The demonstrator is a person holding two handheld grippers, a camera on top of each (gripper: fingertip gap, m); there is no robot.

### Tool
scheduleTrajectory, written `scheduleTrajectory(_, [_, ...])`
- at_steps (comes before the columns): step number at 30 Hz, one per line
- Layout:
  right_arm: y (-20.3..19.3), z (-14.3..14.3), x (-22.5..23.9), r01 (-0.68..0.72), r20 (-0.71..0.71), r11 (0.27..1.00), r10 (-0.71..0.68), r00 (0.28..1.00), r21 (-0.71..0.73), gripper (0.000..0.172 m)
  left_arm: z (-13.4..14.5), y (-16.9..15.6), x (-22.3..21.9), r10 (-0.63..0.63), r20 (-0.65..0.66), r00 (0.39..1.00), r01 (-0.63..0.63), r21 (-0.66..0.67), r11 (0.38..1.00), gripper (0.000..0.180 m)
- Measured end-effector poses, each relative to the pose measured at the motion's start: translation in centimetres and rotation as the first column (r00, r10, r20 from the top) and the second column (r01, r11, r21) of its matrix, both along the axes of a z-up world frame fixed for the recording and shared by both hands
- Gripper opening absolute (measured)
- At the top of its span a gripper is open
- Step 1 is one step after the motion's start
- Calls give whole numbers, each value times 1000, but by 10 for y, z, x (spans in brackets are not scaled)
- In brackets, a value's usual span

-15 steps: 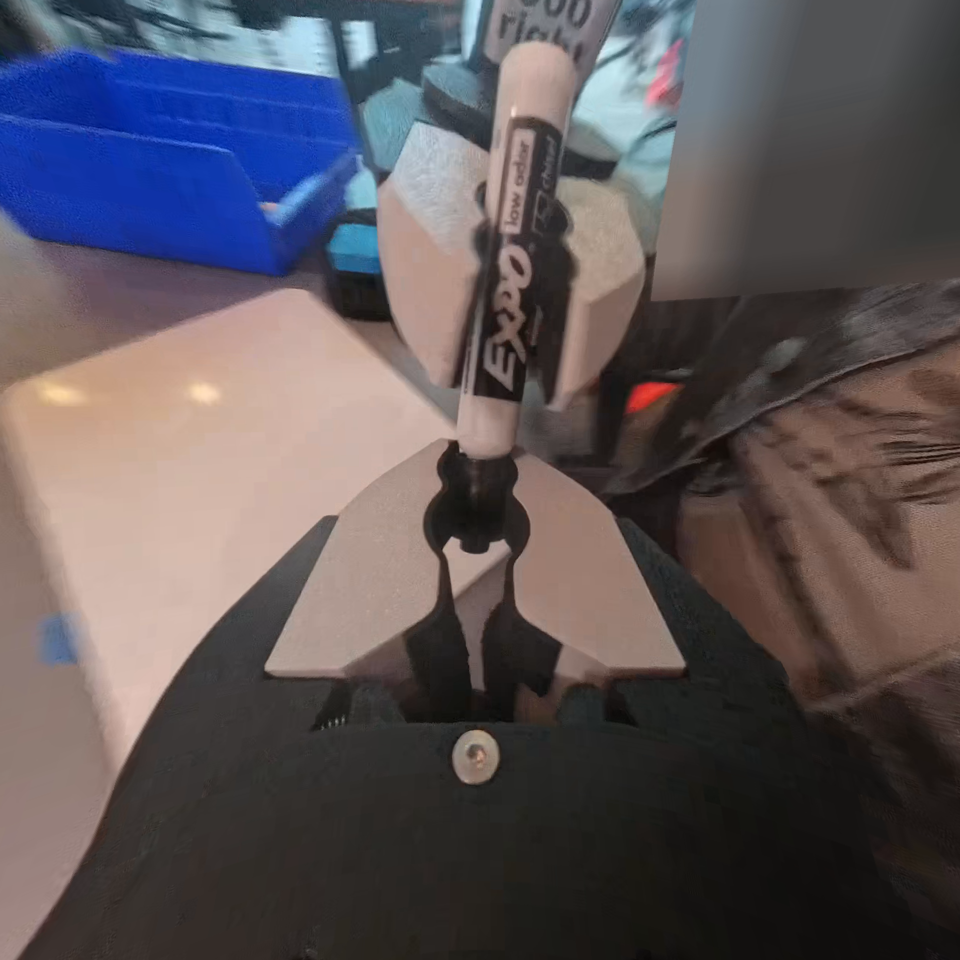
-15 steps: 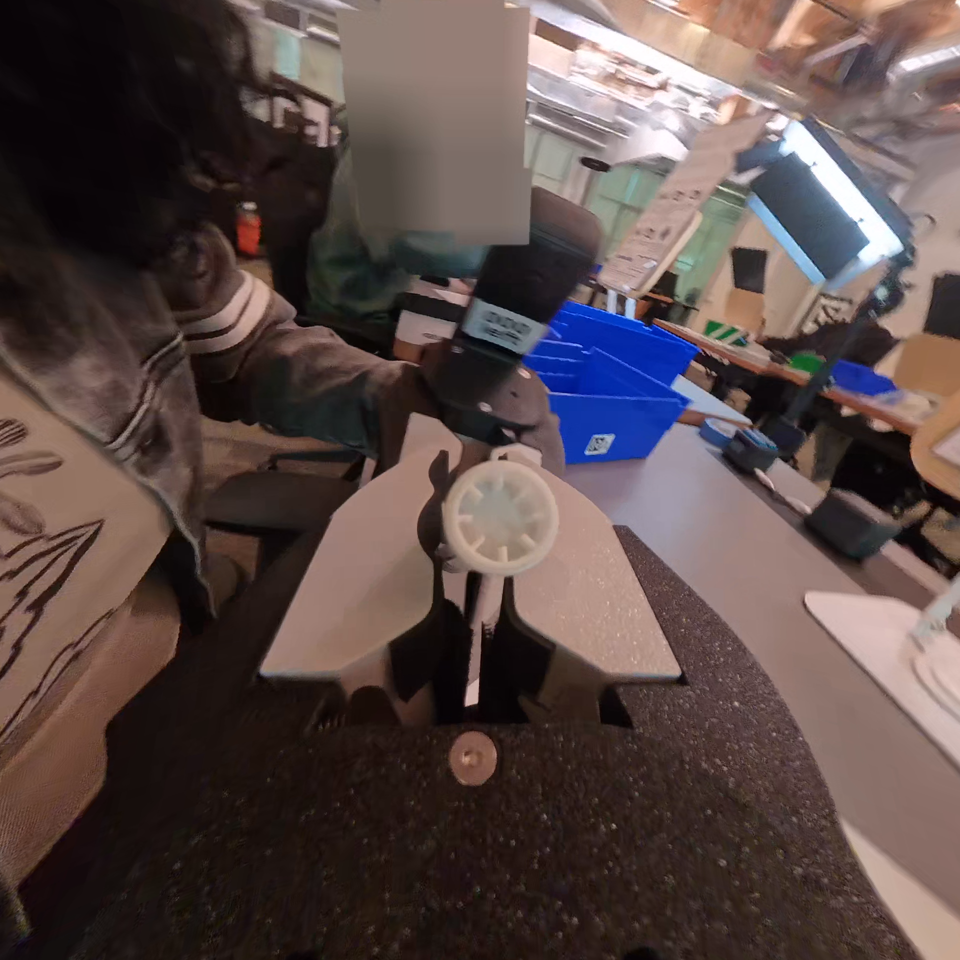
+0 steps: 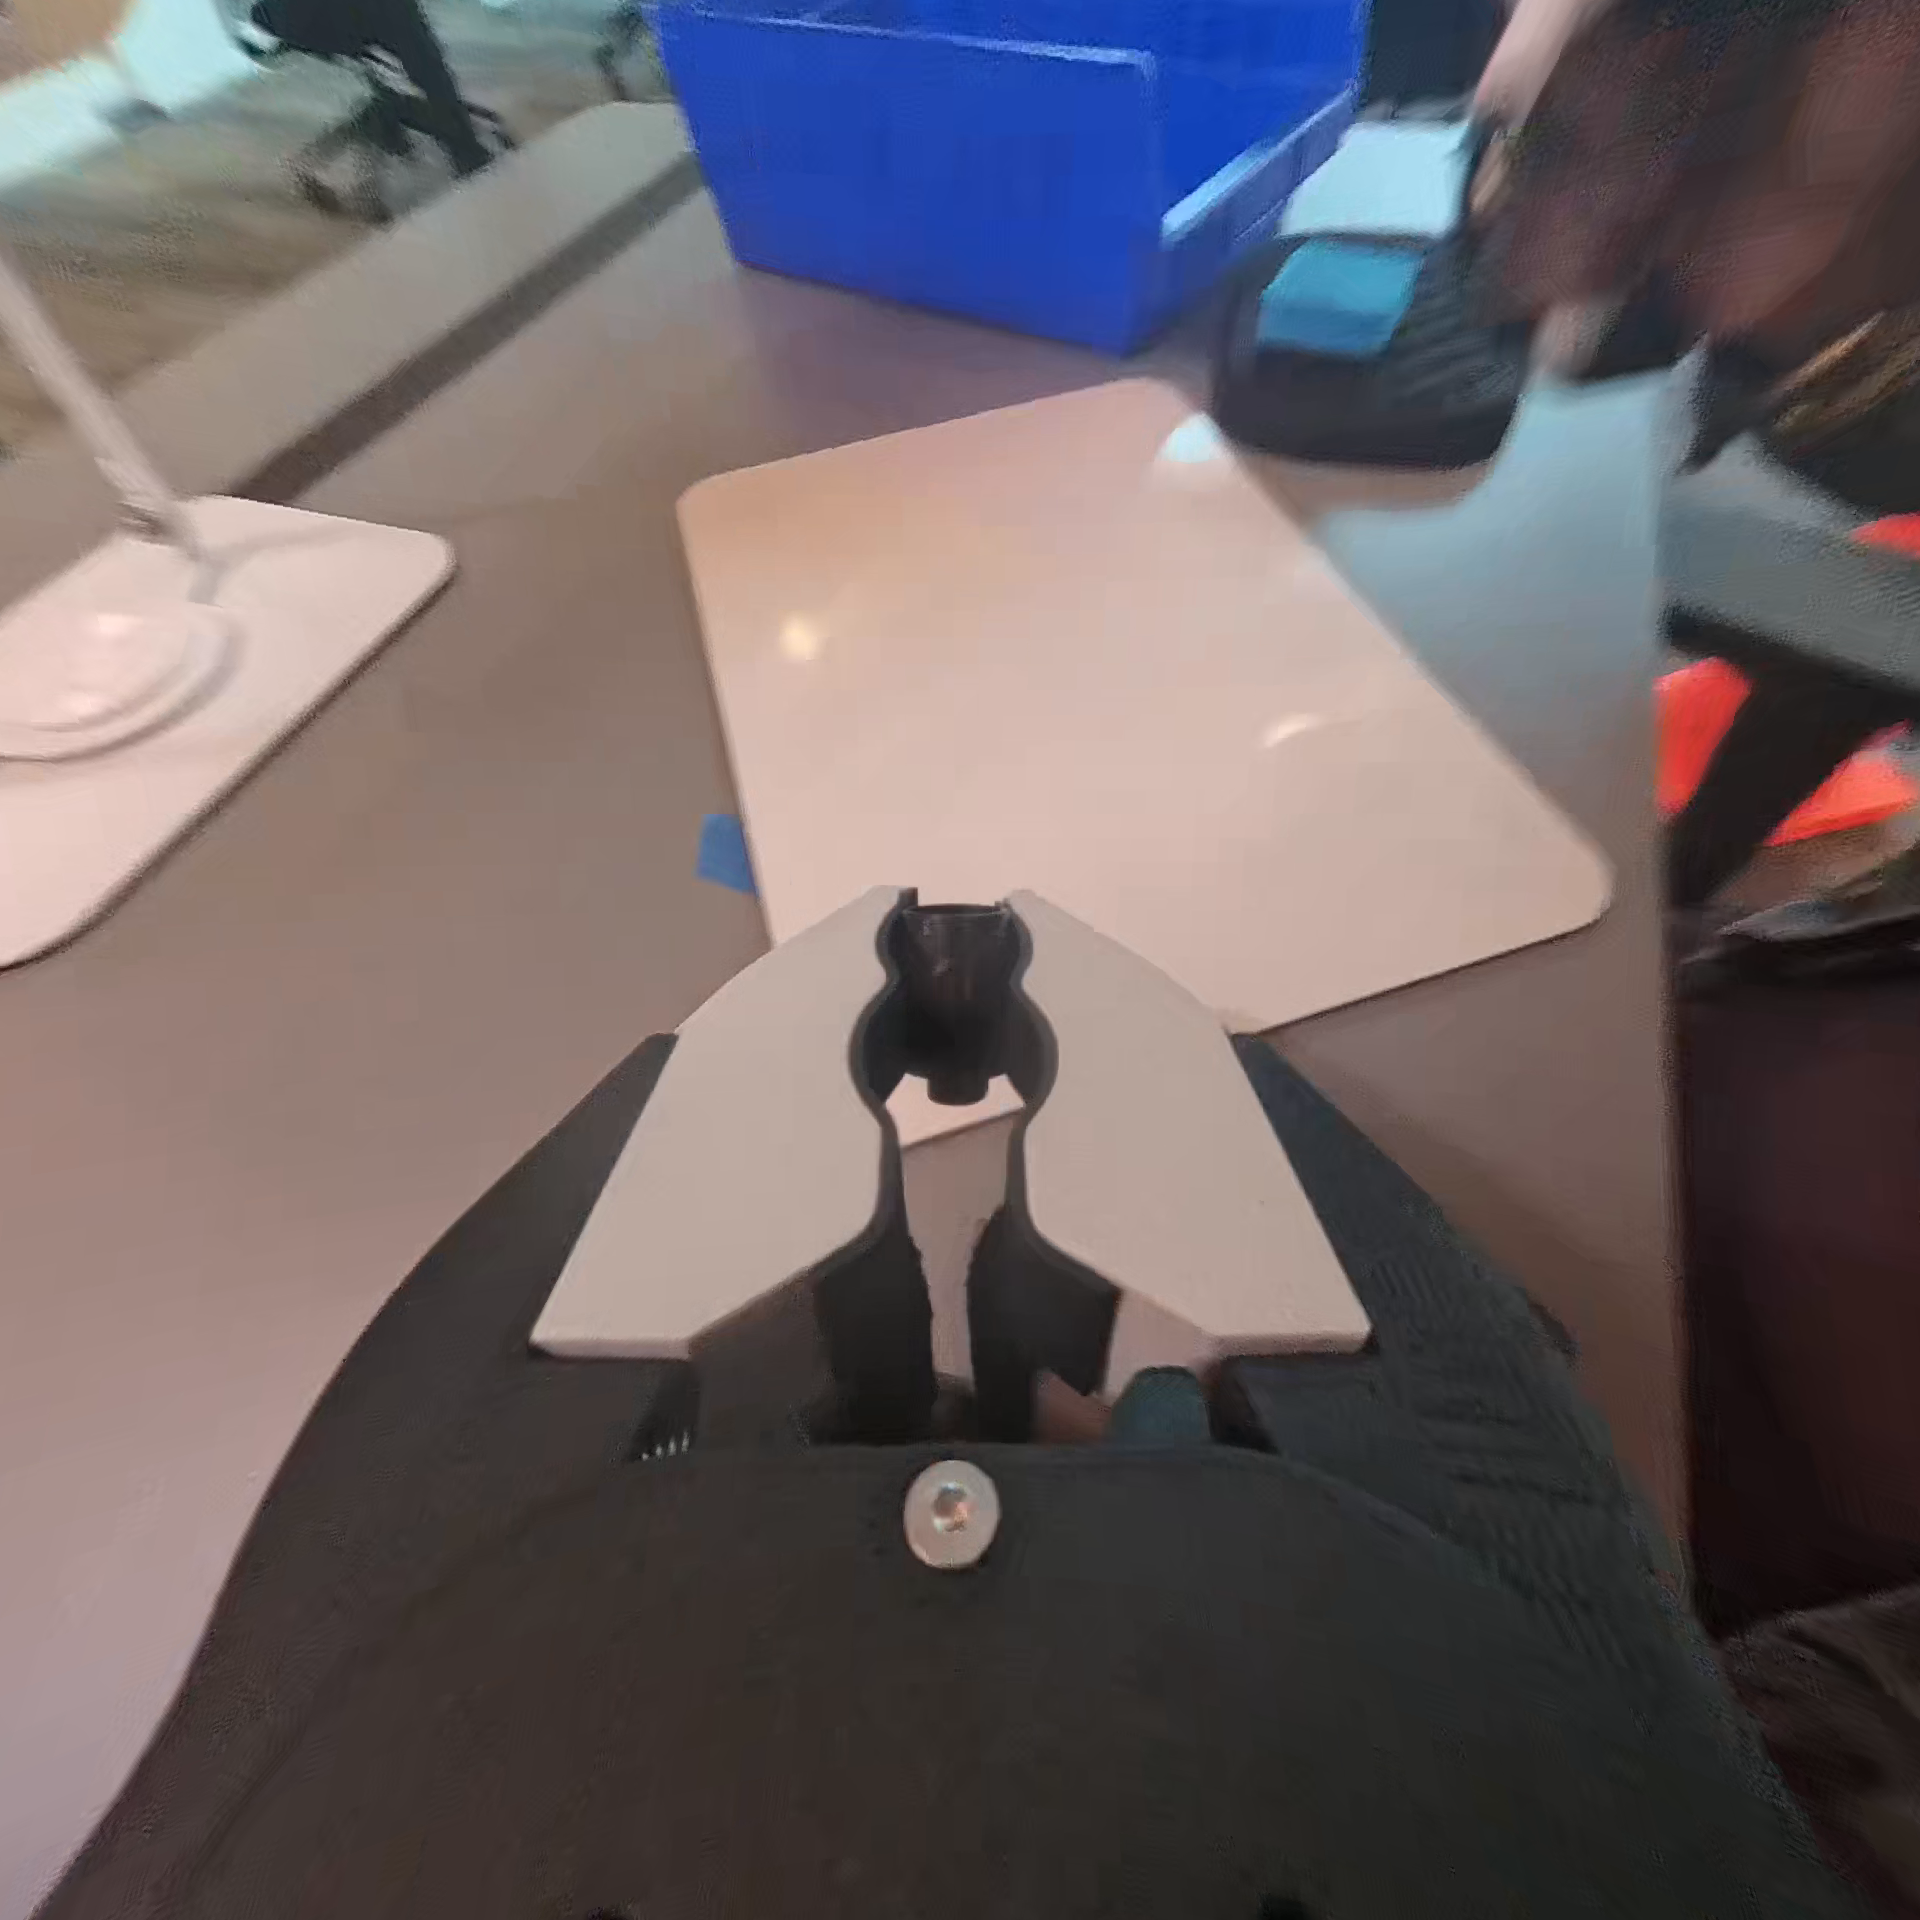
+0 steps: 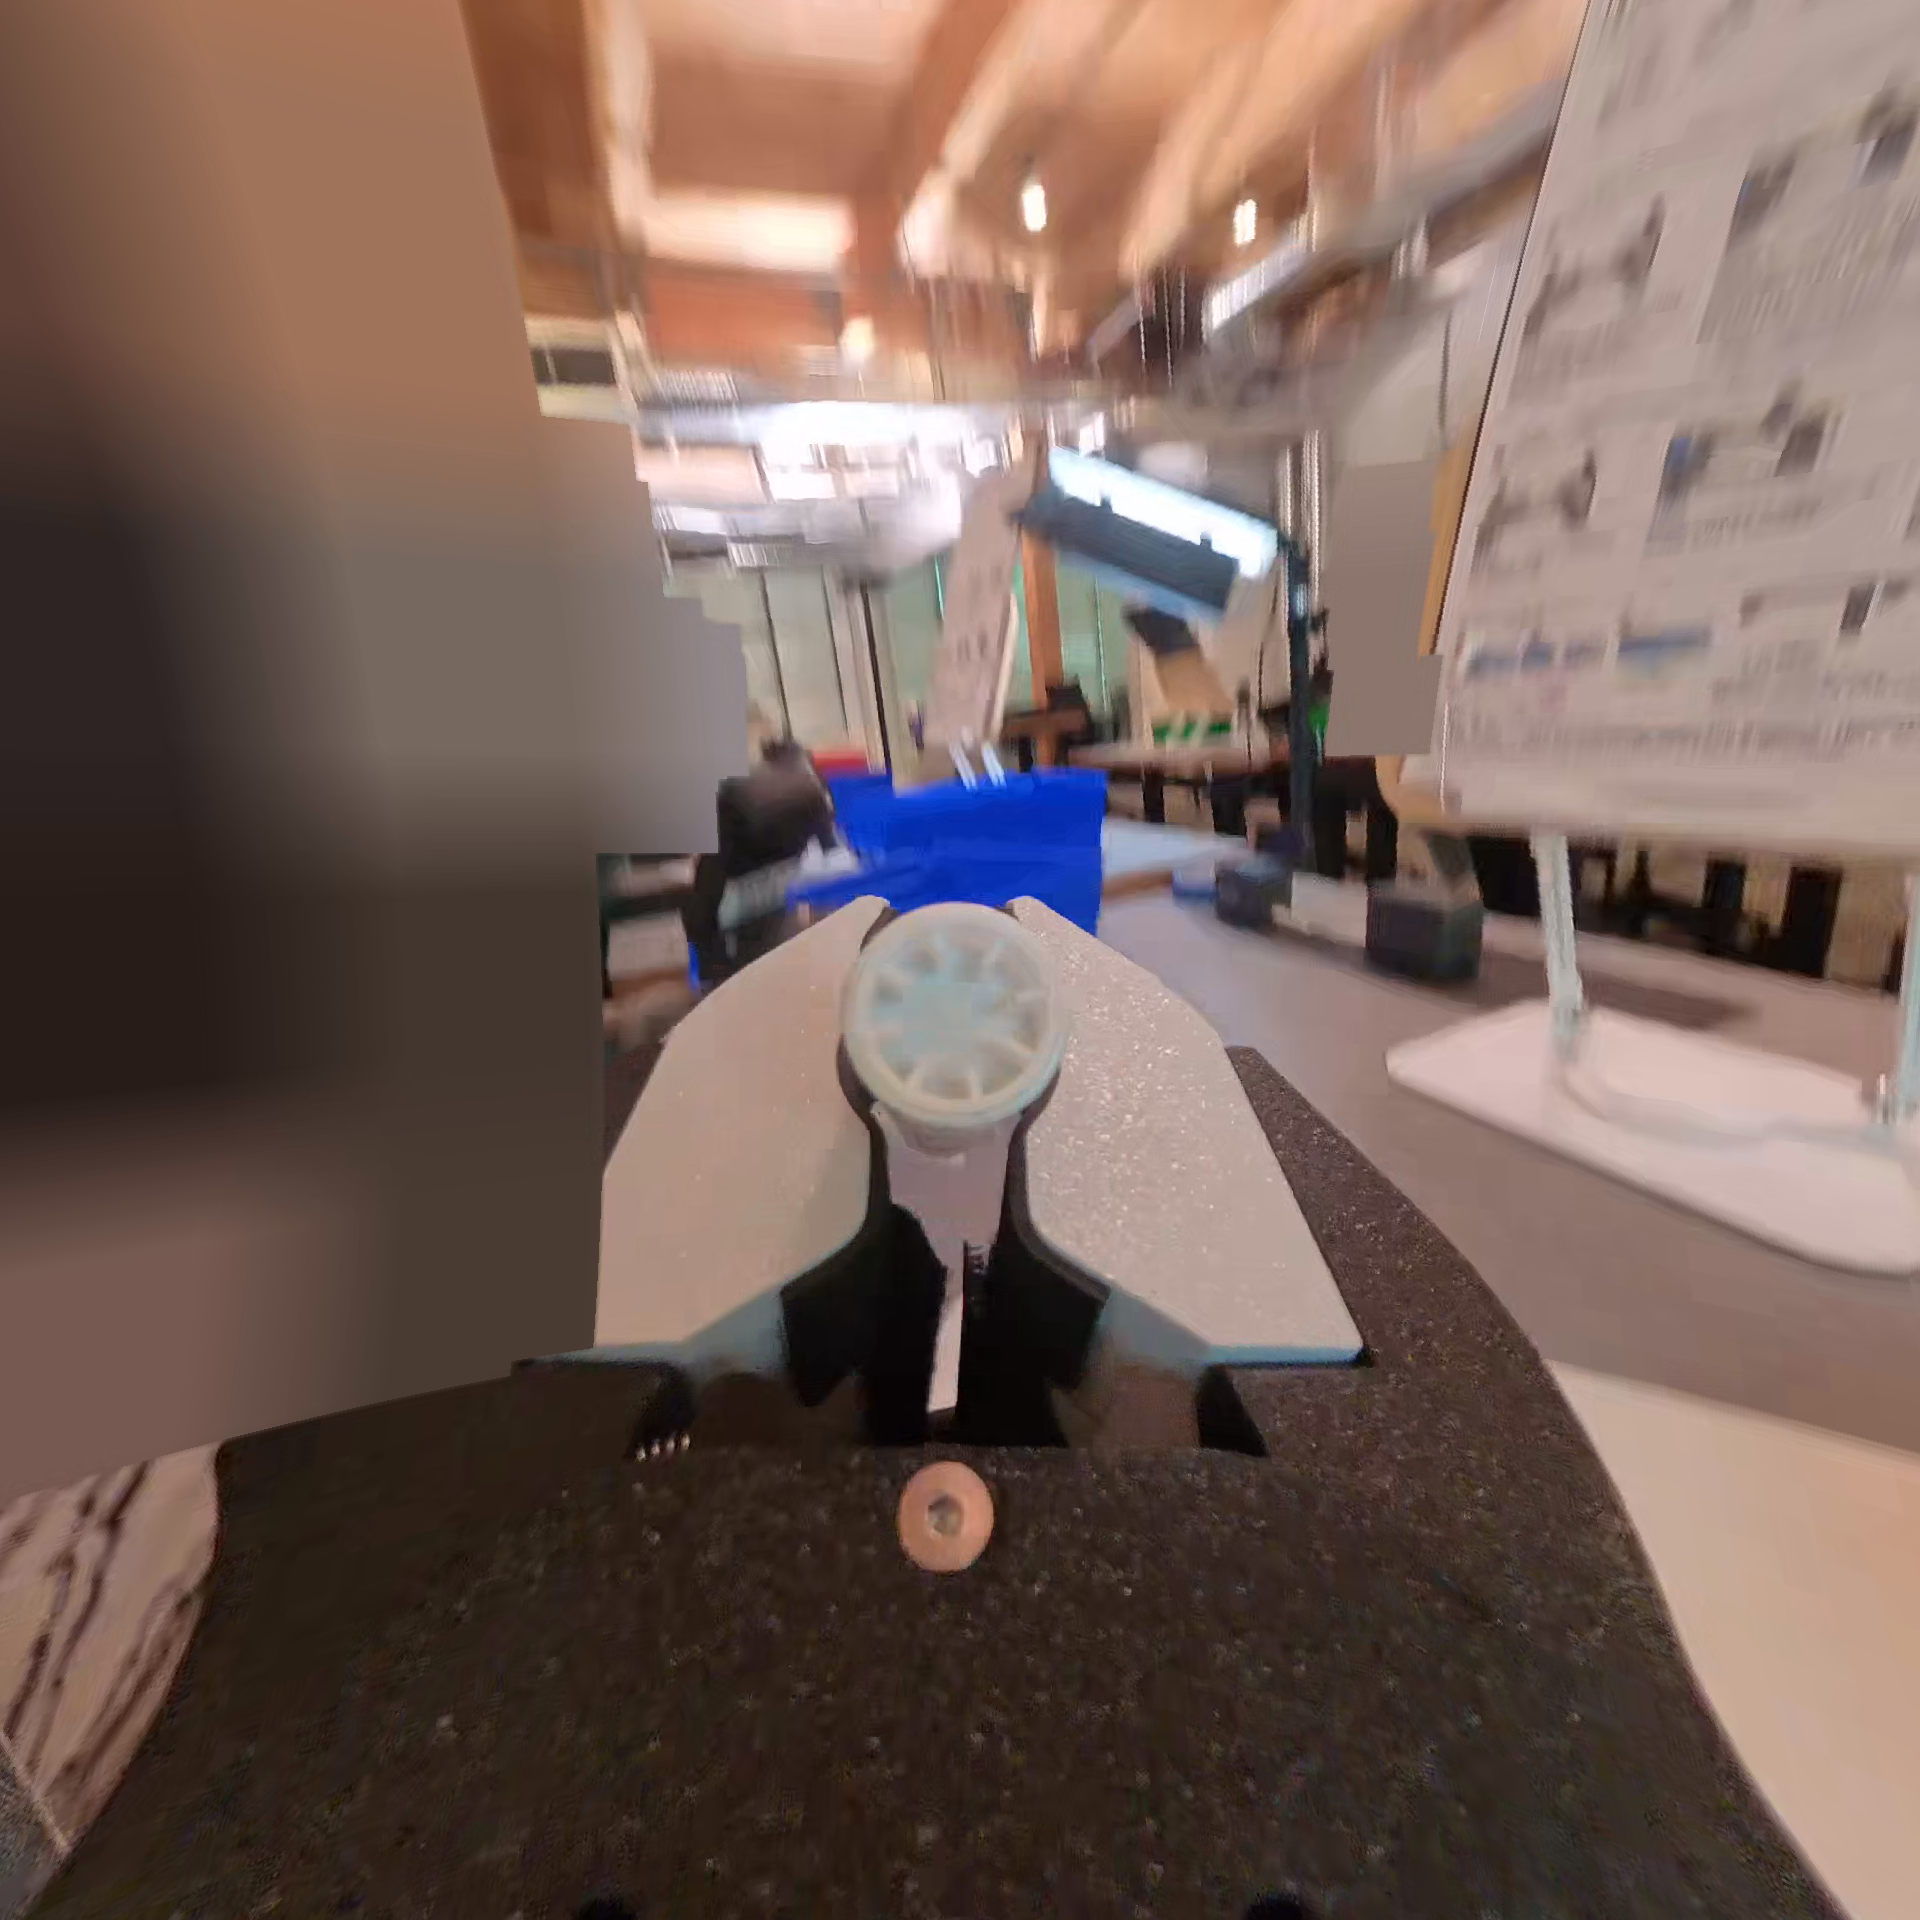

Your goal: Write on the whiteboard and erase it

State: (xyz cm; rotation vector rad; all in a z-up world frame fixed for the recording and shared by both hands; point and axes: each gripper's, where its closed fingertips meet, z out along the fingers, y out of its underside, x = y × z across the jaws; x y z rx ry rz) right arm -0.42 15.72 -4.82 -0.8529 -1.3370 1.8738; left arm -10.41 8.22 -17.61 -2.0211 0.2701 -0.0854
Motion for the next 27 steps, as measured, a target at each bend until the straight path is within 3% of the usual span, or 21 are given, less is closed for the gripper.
scheduleTrajectory(1, [-5,-14,-9,-9,65,1000,8,998,18,19,2,6,3,-26,53,998,27,-15,1000,14])
scheduleTrajectory(5, [-16,-48,-35,-33,193,999,25,981,40,19,-25,20,1,-123,70,990,131,-133,982,14])
scheduleTrajectory(11, [-27,-95,-61,-30,363,990,-22,931,137,19,-45,13,-7,-134,77,988,144,-148,978,14])
scheduleTrajectory(19, [-51,-127,-84,-58,461,976,-46,886,209,19,-55,12,-6,-133,101,986,151,-211,966,14])
scheduleTrajectory(27, [-51,-144,-89,-70,498,950,-96,862,304,19,-64,10,-2,-159,85,984,176,-260,949,15])
